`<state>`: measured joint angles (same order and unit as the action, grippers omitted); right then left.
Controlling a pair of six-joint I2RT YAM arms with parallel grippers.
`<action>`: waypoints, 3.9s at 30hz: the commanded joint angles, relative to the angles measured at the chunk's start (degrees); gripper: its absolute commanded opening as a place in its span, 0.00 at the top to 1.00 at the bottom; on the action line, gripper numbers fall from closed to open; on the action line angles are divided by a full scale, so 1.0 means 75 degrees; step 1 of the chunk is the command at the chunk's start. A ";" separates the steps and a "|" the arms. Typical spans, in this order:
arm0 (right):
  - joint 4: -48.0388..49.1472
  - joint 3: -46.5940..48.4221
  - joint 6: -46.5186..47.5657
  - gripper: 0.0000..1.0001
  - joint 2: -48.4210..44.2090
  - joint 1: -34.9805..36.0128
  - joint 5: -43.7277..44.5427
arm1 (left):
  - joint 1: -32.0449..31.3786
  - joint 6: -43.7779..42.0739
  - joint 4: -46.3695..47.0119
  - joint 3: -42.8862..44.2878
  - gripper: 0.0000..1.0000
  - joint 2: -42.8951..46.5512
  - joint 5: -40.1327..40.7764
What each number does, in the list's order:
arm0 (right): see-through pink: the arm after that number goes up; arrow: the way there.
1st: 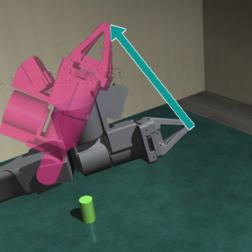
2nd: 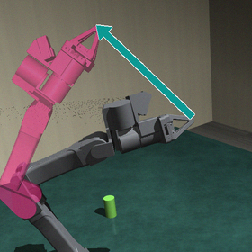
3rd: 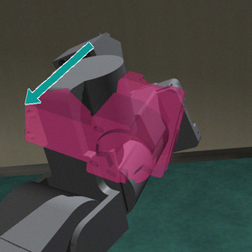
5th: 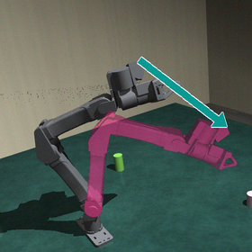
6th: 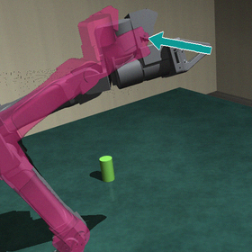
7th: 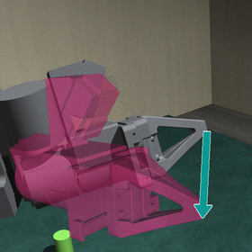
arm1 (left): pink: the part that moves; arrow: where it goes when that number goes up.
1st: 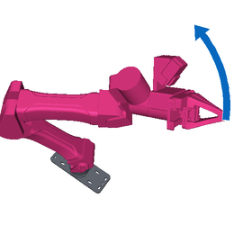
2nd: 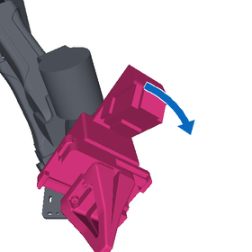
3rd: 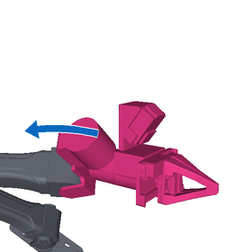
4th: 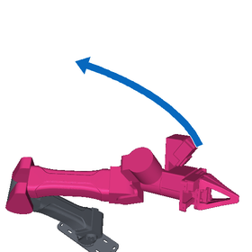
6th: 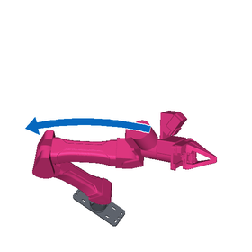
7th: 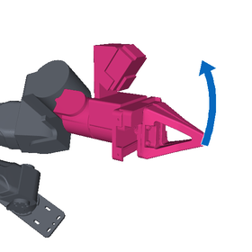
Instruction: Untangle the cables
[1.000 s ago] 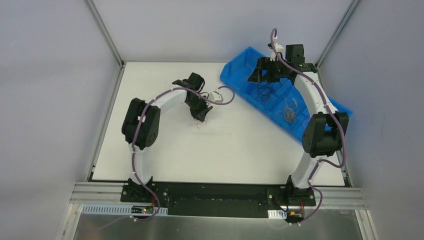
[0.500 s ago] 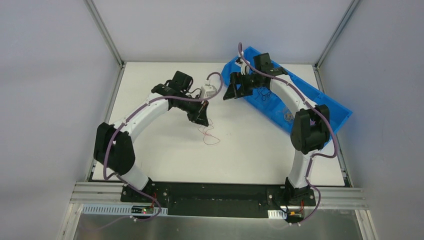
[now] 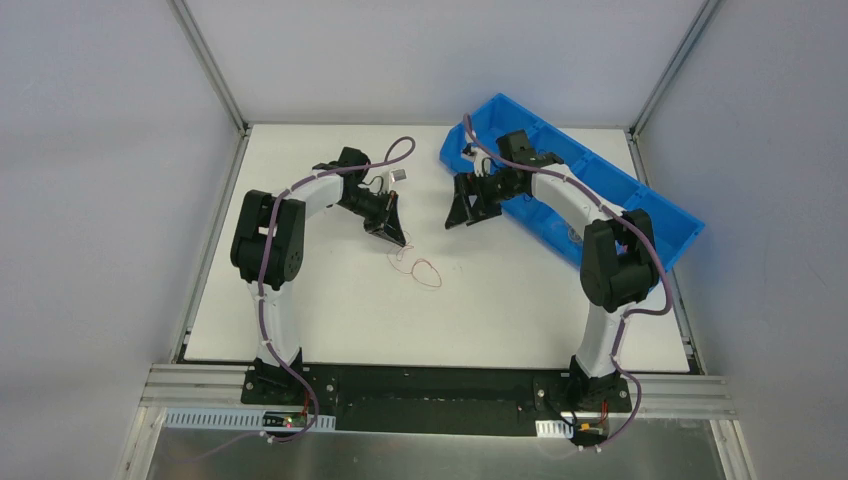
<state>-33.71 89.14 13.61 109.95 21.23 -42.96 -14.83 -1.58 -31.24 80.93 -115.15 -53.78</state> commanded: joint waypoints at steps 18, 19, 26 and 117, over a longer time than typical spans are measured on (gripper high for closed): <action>0.3949 -0.4812 0.5080 0.32 -0.2032 0.2307 0.2424 | -0.0275 0.1578 0.0752 0.0234 1.00 -0.0856 -0.0398; 0.4207 -0.4865 0.5178 0.40 -0.1903 0.2402 0.2650 | -0.0289 0.1649 0.0764 0.0237 1.00 -0.0893 -0.0461; 0.4096 -0.4076 0.5398 0.79 -0.0758 0.2847 0.3626 | -0.0605 0.2277 0.1173 -0.0035 1.00 -0.1095 -0.0628; 0.1411 0.3121 0.0007 1.00 0.0168 0.0305 0.3669 | 0.1930 0.3655 0.2397 -0.2023 0.48 0.2544 -0.0457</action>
<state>-25.04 101.54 15.77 107.24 26.44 -15.00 0.30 26.41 -13.17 65.65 -99.68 -58.17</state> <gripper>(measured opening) 0.004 0.516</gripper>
